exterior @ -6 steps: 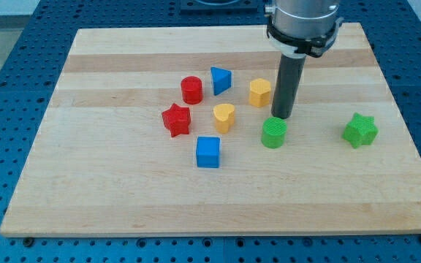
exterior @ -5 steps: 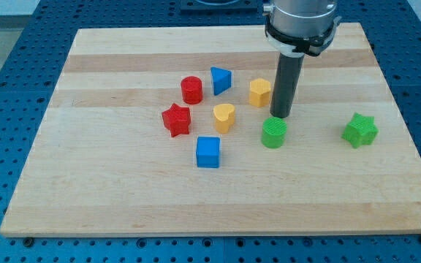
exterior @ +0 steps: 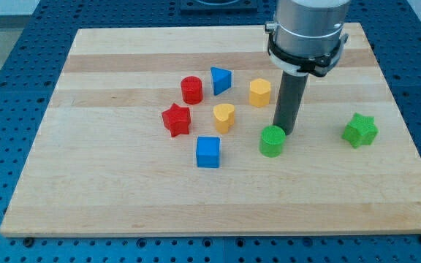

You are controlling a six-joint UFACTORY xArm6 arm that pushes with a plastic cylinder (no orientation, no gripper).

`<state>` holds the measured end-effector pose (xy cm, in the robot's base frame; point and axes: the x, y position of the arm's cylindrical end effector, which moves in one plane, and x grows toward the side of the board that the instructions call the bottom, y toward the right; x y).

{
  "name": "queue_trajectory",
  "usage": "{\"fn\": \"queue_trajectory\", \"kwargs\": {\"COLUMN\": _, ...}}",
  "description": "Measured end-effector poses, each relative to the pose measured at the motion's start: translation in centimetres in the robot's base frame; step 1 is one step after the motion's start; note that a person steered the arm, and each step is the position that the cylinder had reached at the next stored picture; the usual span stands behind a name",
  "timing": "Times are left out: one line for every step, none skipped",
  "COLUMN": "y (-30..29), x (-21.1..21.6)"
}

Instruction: Move the green circle diagonally bottom right to the yellow heart

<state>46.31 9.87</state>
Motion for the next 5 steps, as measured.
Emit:
{"fn": "queue_trajectory", "kwargs": {"y": -0.2, "x": 0.0}}
{"fn": "queue_trajectory", "kwargs": {"y": -0.6, "x": 0.0}}
{"fn": "queue_trajectory", "kwargs": {"y": -1.2, "x": 0.0}}
{"fn": "queue_trajectory", "kwargs": {"y": -1.7, "x": 0.0}}
{"fn": "queue_trajectory", "kwargs": {"y": -1.8, "x": 0.0}}
